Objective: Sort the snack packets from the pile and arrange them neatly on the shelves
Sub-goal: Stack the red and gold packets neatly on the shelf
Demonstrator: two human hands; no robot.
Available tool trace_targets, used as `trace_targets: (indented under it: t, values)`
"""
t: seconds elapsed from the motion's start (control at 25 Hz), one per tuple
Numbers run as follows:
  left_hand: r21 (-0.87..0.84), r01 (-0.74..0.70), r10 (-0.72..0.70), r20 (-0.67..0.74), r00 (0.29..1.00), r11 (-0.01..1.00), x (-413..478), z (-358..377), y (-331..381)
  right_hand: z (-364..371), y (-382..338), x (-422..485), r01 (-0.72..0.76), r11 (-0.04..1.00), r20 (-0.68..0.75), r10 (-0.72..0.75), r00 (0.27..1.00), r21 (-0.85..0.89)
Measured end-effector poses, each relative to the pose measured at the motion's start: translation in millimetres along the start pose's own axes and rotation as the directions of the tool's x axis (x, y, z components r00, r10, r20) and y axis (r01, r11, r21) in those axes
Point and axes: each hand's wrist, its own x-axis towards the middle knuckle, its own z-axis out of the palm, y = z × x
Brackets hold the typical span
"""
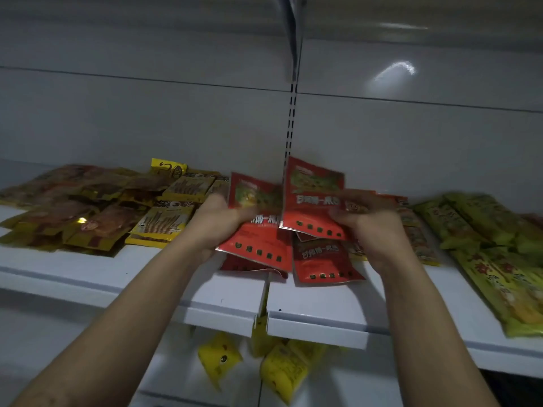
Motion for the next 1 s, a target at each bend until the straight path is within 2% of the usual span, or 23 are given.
trace_targets:
  t: [0.08, 0.12, 0.16, 0.24, 0.28, 0.32, 0.36, 0.4, 0.48, 0.64, 0.8, 0.92, 1.0]
  values:
    - [0.284, -0.017, 0.015, 0.011, 1.0, 0.959, -2.1, 4.9, -8.5, -10.4, 13.8, -7.1, 0.001, 0.965, -0.019, -0.006, 1.0, -0.261]
    - [0.44, -0.025, 0.024, 0.007, 1.0, 0.898, -1.5, 9.7, -13.2, -12.7, 21.8, -8.0, -0.016, 0.901, -0.018, 0.009, 1.0, -0.433]
    - [0.602, -0.044, 0.067, -0.015, 0.998, 0.797, 0.5, 15.1, -19.2, -12.3, 28.0, -9.5, -0.021, 0.812, -0.004, 0.022, 1.0, -0.583]
    - [0.86, -0.073, 0.236, -0.056, 0.97, 0.504, -0.3, 23.5, -26.7, -8.5, 33.5, -13.6, 0.041, 0.59, 0.017, -0.047, 0.999, -0.806]
    - [0.924, -0.1, 0.331, -0.03, 0.943, 0.368, -4.9, 25.7, -26.2, -6.8, 33.2, -16.6, 0.083, 0.504, 0.022, -0.126, 0.992, -0.86]
    - [0.942, -0.159, 0.384, 0.037, 0.923, 0.294, -7.9, 25.8, -27.1, -5.6, 32.5, -19.7, 0.126, 0.449, 0.037, -0.201, 0.979, -0.885]
    - [0.931, -0.246, 0.39, 0.129, 0.912, 0.269, -11.3, 24.9, -28.7, -3.6, 30.8, -24.2, 0.171, 0.412, 0.079, -0.231, 0.97, -0.895]
    - [0.906, -0.328, 0.356, 0.223, 0.908, 0.269, -15.1, 23.2, -33.6, -0.8, 33.0, -28.1, 0.207, 0.38, 0.137, -0.203, 0.97, -0.901]
    - [0.883, -0.396, 0.256, 0.333, 0.907, 0.253, -23.4, 23.1, -44.6, 4.6, 41.7, -36.2, 0.259, 0.339, 0.24, -0.099, 0.966, -0.904]
    - [0.913, -0.348, 0.242, 0.296, 0.924, 0.214, -22.3, 31.1, -57.4, -1.6, 47.1, -37.4, 0.253, 0.396, 0.268, -0.018, 0.963, -0.883]
    - [0.911, -0.353, 0.252, 0.298, 0.921, 0.212, -18.6, 33.2, -51.3, -1.7, 36.3, -39.8, 0.28, 0.334, 0.29, -0.02, 0.957, -0.9]
    - [0.894, -0.387, 0.299, 0.314, 0.901, 0.227, -13.8, 36.2, -35.0, -8.0, 15.9, -26.6, 0.273, 0.43, 0.274, -0.06, 0.96, -0.861]
    - [0.878, -0.428, 0.308, 0.355, 0.882, 0.215, -6.6, 42.3, -23.4, -8.8, 1.9, -0.9, 0.269, 0.484, 0.288, -0.036, 0.957, -0.833]
